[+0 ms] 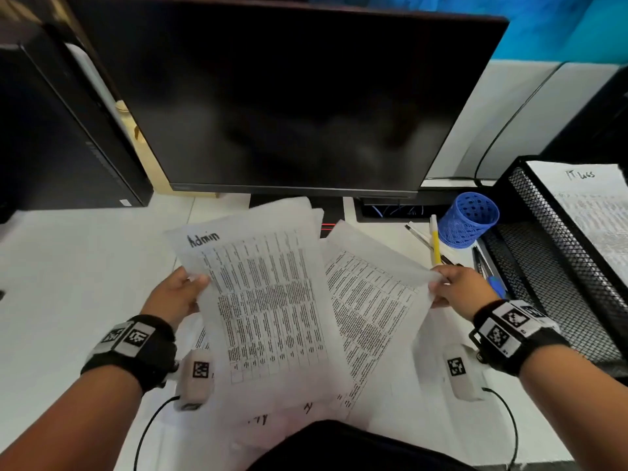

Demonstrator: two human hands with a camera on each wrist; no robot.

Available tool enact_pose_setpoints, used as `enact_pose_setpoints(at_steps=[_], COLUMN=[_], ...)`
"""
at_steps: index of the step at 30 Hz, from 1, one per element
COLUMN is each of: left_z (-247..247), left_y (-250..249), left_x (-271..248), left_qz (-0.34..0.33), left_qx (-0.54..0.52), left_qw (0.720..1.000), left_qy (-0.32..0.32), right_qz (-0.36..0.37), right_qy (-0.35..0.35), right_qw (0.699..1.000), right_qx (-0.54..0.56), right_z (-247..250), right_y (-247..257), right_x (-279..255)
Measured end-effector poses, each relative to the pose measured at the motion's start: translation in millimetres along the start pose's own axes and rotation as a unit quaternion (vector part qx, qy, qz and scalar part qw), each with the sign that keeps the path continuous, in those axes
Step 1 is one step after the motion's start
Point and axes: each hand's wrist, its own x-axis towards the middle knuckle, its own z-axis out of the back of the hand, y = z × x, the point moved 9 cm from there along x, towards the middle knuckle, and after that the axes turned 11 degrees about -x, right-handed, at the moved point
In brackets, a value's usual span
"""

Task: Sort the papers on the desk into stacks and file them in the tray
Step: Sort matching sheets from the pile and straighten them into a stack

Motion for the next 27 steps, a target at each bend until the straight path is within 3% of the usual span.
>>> enact_pose_setpoints(at_steps=[5, 10, 13, 16, 20, 22, 24, 27], left_z=[-33.2, -71.6, -73.8, -60.6, -49.5, -48.2, -55.4, -67.8], left_y=[-4.0, -8.6, -0.7, 11.4, 26.5, 31.1, 34.4, 37.2], left_x=[-9.3, -31.9, -39.2, -41.7, -47.2, -48.9, -52.4, -56.5], left_qz=[-0.007, -0.01, 0.011, 0.042, 0.064, 0.073, 0.078, 0.066], left_qx=[0.079, 0.091, 0.109, 0.097, 0.106, 0.123, 0.155, 0.167], left_qw=[0.994, 0.987, 0.987, 0.99, 0.987, 0.984, 0.977, 0.97], left_qy=[0.075, 0.132, 0.117, 0.089, 0.107, 0.107, 0.128, 0.162], right_qz=[0.068, 0.122, 0.129, 0.061, -0.083, -0.143, -0.158, -0.171], right_qy=[0.023, 0.042, 0.068, 0.055, -0.006, 0.042, 0.108, 0.107], right_qw=[0.997, 0.991, 0.989, 0.995, 0.994, 0.976, 0.95, 0.953], right_qx=[-0.023, -0.028, 0.006, 0.056, -0.077, -0.16, -0.245, -0.226], right_z=[-15.3, -42.7, -57.3, -49.0, -22.6, -31.5, -48.3, -66.1], right_y=[46.4, 85.0, 90.8, 60.0, -14.3, -39.6, -51.3, -61.4], right_x=[-0.2, -7.8, -9.1, 1.3, 11.2, 2.0, -11.5, -25.5])
